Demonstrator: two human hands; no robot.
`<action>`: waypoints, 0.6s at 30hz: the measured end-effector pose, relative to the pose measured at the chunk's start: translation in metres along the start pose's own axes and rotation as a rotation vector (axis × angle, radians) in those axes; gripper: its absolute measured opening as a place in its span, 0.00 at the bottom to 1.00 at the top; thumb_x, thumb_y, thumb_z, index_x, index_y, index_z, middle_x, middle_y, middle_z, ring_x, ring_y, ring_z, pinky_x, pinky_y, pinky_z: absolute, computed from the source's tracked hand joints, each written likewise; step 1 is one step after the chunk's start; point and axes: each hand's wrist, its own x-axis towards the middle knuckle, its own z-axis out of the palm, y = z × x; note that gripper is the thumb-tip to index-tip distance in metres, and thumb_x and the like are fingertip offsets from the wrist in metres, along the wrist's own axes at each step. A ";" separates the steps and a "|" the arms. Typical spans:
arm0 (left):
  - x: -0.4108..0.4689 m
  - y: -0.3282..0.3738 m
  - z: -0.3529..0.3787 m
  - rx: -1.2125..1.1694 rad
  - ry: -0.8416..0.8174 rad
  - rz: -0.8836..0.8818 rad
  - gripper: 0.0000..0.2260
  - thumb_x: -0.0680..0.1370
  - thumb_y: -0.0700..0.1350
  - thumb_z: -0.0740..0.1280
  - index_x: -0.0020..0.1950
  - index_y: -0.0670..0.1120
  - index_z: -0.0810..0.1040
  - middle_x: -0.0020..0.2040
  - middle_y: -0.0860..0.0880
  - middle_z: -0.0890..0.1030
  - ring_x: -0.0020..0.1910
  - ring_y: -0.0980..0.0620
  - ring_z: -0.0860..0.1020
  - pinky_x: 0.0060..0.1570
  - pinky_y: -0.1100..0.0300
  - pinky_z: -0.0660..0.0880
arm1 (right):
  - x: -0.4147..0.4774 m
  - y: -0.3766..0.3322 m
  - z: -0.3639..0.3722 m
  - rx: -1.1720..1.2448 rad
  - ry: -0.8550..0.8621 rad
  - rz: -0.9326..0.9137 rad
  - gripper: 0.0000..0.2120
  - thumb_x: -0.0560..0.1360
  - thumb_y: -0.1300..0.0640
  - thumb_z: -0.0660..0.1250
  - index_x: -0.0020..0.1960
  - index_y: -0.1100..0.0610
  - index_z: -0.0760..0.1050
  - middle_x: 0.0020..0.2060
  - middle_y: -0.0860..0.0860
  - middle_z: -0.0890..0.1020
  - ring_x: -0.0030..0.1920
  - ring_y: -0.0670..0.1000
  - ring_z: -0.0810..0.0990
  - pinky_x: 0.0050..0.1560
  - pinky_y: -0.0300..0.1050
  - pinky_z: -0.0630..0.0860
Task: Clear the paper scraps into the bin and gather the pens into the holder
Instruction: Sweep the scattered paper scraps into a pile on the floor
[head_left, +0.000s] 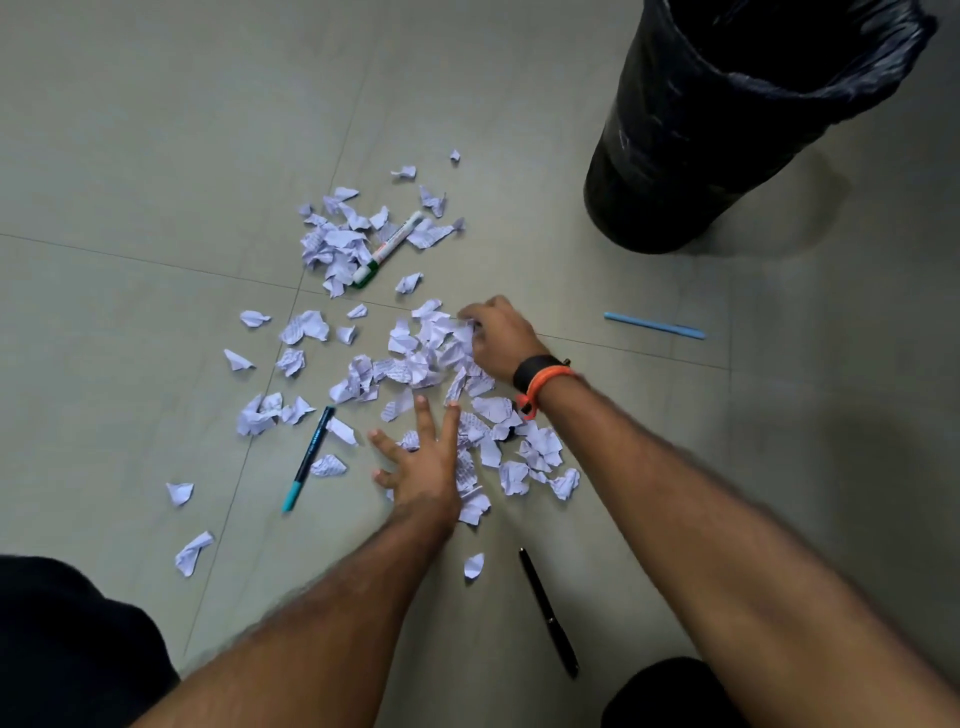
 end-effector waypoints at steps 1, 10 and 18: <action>0.000 0.000 0.000 -0.004 0.000 0.002 0.57 0.68 0.24 0.69 0.75 0.64 0.36 0.73 0.56 0.24 0.72 0.26 0.36 0.65 0.28 0.56 | -0.002 -0.002 -0.001 0.011 0.008 -0.020 0.20 0.75 0.65 0.59 0.64 0.54 0.75 0.59 0.59 0.75 0.57 0.61 0.77 0.61 0.47 0.71; 0.001 -0.002 0.002 -0.021 0.000 0.016 0.56 0.69 0.25 0.69 0.76 0.63 0.37 0.74 0.56 0.25 0.72 0.25 0.36 0.66 0.28 0.56 | -0.018 0.043 -0.023 -0.036 0.178 0.136 0.20 0.72 0.69 0.58 0.59 0.56 0.79 0.57 0.58 0.81 0.59 0.60 0.78 0.63 0.47 0.71; -0.006 -0.002 -0.004 -0.044 0.004 0.023 0.59 0.66 0.26 0.73 0.76 0.63 0.37 0.74 0.56 0.26 0.73 0.26 0.36 0.66 0.28 0.57 | -0.101 0.048 -0.011 0.028 0.517 0.192 0.21 0.66 0.72 0.60 0.52 0.57 0.82 0.51 0.57 0.83 0.54 0.60 0.79 0.58 0.47 0.69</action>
